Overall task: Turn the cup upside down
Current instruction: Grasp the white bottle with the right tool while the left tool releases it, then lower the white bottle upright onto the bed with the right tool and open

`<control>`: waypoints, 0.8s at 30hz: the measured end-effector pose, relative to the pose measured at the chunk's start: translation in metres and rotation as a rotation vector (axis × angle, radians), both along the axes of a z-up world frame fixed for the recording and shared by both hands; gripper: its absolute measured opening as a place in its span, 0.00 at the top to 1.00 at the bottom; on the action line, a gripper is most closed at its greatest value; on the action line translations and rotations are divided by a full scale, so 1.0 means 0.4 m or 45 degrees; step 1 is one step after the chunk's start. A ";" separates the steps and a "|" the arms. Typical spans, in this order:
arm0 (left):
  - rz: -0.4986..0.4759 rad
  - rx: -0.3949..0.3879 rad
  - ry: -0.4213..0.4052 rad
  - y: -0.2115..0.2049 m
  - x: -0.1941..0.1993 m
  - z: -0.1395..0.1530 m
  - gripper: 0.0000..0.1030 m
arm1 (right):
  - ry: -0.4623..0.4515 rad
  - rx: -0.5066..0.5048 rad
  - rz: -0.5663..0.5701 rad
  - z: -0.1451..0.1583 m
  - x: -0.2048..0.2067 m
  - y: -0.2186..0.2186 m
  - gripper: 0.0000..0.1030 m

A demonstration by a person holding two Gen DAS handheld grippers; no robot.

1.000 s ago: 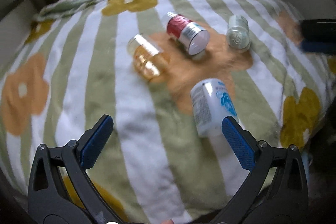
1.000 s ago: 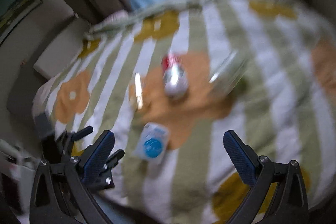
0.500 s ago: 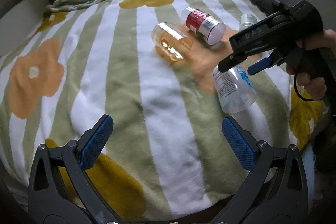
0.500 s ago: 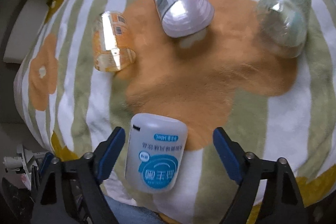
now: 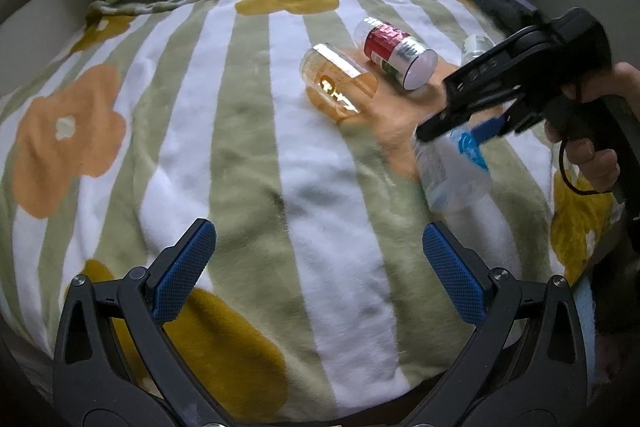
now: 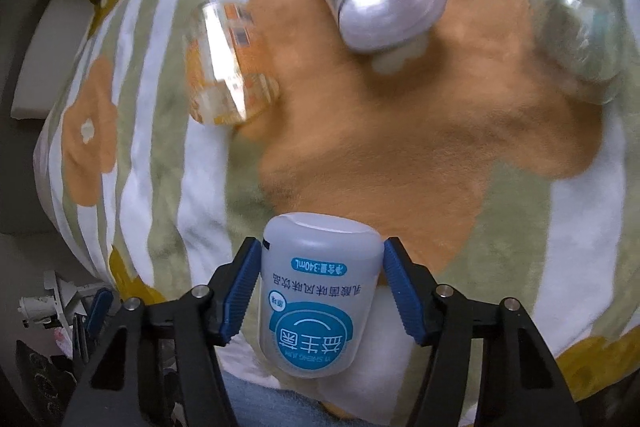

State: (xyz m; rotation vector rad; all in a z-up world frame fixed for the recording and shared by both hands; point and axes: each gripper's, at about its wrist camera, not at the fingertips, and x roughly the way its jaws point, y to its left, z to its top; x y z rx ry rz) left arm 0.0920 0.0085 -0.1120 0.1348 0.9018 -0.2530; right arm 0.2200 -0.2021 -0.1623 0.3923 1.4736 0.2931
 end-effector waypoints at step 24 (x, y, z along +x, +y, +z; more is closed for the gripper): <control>0.050 0.009 -0.093 0.014 -0.028 0.044 0.00 | -1.067 -0.373 0.141 0.034 -0.278 0.031 0.44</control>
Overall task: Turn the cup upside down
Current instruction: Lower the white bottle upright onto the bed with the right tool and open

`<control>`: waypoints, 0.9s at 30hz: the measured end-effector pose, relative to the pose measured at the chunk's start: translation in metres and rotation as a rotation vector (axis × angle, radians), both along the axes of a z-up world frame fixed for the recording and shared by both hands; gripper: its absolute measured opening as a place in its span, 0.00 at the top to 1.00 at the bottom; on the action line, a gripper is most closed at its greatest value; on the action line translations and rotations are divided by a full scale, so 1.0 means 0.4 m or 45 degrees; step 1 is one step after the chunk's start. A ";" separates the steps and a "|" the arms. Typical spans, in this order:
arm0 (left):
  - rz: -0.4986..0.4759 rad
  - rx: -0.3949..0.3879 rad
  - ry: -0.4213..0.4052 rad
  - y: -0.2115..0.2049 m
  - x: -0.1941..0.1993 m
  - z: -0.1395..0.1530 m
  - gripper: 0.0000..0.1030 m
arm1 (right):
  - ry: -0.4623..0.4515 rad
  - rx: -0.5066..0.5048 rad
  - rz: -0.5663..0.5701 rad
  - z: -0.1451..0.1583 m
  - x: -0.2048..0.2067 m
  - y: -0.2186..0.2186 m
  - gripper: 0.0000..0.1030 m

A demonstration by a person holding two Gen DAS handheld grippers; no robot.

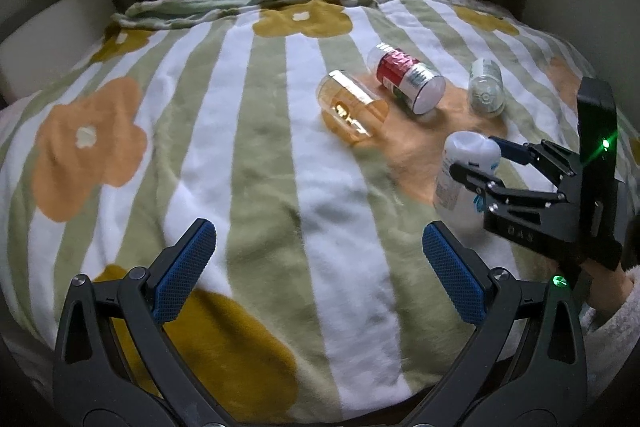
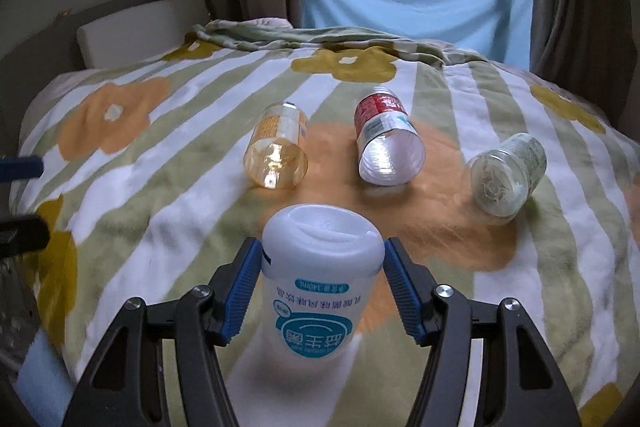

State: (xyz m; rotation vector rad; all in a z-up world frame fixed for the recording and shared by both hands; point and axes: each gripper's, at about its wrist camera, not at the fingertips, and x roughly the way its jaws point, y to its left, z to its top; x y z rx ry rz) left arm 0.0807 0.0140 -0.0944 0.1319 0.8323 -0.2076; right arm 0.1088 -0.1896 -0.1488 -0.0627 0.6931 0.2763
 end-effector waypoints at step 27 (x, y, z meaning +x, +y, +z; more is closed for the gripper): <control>0.013 0.017 0.014 -0.018 0.003 -0.004 0.00 | 0.173 0.019 0.071 -0.012 -0.010 -0.003 0.01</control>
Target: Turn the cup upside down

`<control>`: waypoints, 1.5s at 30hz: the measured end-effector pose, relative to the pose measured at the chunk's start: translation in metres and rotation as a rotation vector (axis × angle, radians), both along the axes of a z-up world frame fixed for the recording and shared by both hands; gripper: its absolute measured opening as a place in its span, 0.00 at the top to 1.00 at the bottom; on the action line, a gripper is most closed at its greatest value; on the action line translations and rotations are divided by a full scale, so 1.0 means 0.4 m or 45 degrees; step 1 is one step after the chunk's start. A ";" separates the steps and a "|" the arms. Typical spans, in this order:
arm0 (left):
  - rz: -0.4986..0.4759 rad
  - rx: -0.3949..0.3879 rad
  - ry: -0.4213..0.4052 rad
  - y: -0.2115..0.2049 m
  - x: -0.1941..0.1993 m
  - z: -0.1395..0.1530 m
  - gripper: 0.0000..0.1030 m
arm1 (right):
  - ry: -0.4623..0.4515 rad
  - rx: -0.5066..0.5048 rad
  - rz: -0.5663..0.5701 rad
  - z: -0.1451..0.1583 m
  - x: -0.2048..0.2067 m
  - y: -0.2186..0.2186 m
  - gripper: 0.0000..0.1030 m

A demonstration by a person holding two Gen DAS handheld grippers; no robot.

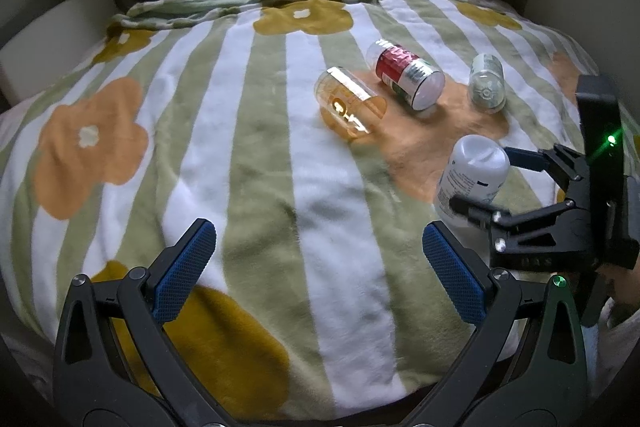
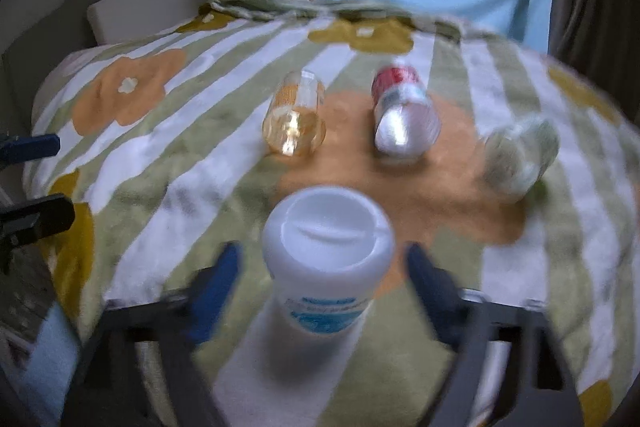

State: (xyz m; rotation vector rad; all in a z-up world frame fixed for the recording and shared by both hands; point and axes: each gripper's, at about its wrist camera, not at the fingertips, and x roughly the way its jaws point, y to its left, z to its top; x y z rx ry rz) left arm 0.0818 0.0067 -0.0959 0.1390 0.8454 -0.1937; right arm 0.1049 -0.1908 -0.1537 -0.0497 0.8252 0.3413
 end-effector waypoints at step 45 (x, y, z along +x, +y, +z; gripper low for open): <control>-0.013 -0.119 -0.655 -0.083 -0.124 0.306 0.00 | -0.664 -0.049 -0.651 0.420 -0.320 -0.173 0.00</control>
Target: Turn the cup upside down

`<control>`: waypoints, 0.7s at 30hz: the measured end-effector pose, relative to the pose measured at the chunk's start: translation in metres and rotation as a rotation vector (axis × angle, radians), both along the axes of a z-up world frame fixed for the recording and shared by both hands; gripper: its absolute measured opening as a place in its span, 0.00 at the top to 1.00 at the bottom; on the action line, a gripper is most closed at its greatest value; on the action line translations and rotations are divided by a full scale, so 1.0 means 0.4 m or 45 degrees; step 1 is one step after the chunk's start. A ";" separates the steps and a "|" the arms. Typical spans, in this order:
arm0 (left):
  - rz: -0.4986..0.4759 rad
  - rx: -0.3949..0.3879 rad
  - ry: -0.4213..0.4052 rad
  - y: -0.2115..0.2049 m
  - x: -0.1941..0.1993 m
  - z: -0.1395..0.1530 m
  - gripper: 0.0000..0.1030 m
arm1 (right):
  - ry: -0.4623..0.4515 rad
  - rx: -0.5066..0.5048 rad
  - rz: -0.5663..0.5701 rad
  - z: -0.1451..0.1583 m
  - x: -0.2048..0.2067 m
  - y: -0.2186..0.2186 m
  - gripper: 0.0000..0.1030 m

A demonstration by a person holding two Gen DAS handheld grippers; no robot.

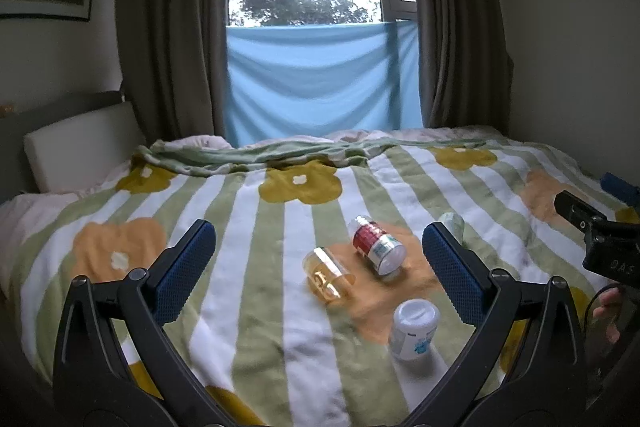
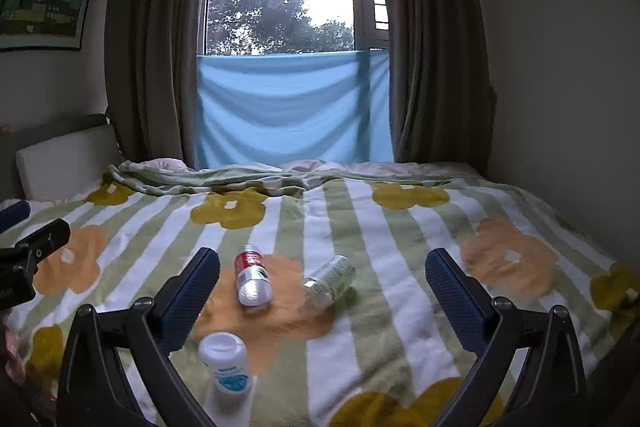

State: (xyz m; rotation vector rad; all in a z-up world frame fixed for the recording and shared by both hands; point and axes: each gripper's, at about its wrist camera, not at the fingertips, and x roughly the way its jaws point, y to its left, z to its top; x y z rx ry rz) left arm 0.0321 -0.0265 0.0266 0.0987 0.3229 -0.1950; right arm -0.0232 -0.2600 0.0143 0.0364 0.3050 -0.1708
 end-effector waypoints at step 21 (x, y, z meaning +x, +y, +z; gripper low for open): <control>-0.014 -0.015 -0.023 -0.003 -0.034 -0.004 0.00 | -0.025 -0.033 -0.016 0.014 -0.027 0.011 0.00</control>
